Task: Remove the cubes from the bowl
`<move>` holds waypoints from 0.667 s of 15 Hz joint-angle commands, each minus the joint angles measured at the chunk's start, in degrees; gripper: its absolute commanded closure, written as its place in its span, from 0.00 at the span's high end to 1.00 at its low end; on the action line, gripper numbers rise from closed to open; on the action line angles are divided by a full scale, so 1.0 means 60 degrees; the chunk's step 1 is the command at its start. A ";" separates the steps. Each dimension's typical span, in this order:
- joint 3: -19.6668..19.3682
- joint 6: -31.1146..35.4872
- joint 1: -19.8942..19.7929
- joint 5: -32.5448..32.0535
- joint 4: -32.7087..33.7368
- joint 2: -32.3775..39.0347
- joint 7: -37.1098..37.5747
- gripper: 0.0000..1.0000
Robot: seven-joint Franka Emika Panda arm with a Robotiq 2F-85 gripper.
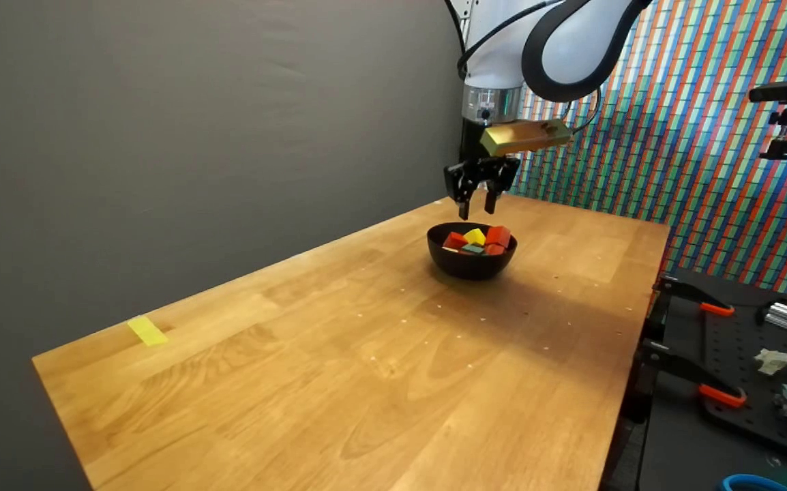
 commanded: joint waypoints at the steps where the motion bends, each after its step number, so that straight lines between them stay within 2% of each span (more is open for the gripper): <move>1: 0.0028 0.0150 -0.0098 0.0080 0.0596 0.0901 0.0183 0.90; 2: 0.0081 0.0132 -0.0164 0.0356 0.0705 0.1046 -0.0019 0.98; 3: 0.0027 0.0127 -0.0147 0.0439 0.0802 0.1161 0.0003 1.00; 10: -0.0642 0.0284 -0.0132 0.0195 0.1452 0.1656 0.0038 1.00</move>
